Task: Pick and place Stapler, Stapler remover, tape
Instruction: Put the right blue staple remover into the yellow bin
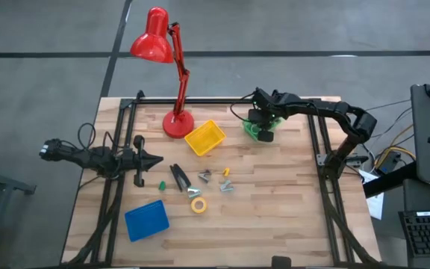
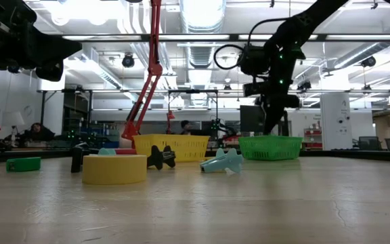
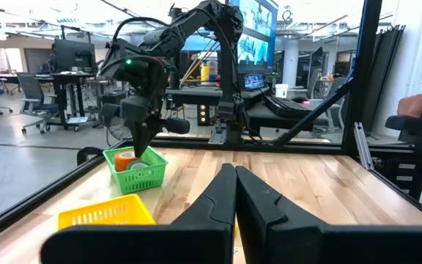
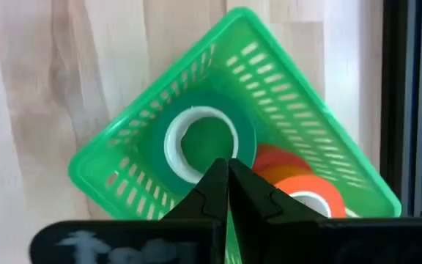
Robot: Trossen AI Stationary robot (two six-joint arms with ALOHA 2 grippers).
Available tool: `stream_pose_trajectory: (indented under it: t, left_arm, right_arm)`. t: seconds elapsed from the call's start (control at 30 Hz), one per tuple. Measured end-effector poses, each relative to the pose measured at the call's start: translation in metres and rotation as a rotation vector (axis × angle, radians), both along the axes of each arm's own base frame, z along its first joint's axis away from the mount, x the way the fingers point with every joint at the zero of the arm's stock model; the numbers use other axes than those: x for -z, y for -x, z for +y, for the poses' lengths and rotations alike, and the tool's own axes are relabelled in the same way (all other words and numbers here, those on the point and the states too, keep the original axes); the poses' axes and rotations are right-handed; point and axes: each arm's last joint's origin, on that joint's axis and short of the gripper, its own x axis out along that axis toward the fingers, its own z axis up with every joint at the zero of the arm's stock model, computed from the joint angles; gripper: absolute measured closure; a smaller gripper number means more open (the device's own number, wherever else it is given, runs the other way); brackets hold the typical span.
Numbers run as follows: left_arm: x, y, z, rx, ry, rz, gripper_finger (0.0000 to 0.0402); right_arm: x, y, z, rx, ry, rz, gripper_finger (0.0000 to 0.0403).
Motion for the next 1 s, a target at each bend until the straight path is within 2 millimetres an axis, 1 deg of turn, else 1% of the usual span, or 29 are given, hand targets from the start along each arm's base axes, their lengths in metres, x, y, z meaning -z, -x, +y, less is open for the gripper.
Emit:
stream_pose_trajectory:
  t: [0.3,0.4,0.5,0.63,0.77,1.0]
  left_arm:
    - [0.0,0.0,0.0,0.0,0.0,0.0,0.0394]
    - [0.0,0.0,0.0,0.0,0.0,0.0,0.0394]
    - [0.0,0.0,0.0,0.0,0.0,0.0,0.0394]
    - [0.0,0.0,0.0,0.0,0.0,0.0,0.0394]
    - [0.0,0.0,0.0,-0.001,0.0,0.0,0.0394]
    - [0.0,0.0,0.0,0.0,0.0,0.0,0.0394]
  right_arm:
    - [-0.002,-0.004,-0.003,-0.001,0.036,-0.046,0.0391]
    - [-0.003,-0.004,-0.003,0.021,0.031,-0.056,0.0375]
    - [-0.006,-0.007,0.003,0.029,0.024,-0.072,0.035]
    - [-0.013,-0.016,0.019,-0.006,0.026,-0.099,0.0313]
    - [-0.025,-0.026,0.04,-0.048,0.029,-0.147,0.0283]
    - [-0.036,-0.038,0.083,-0.134,0.013,-0.205,0.0251]
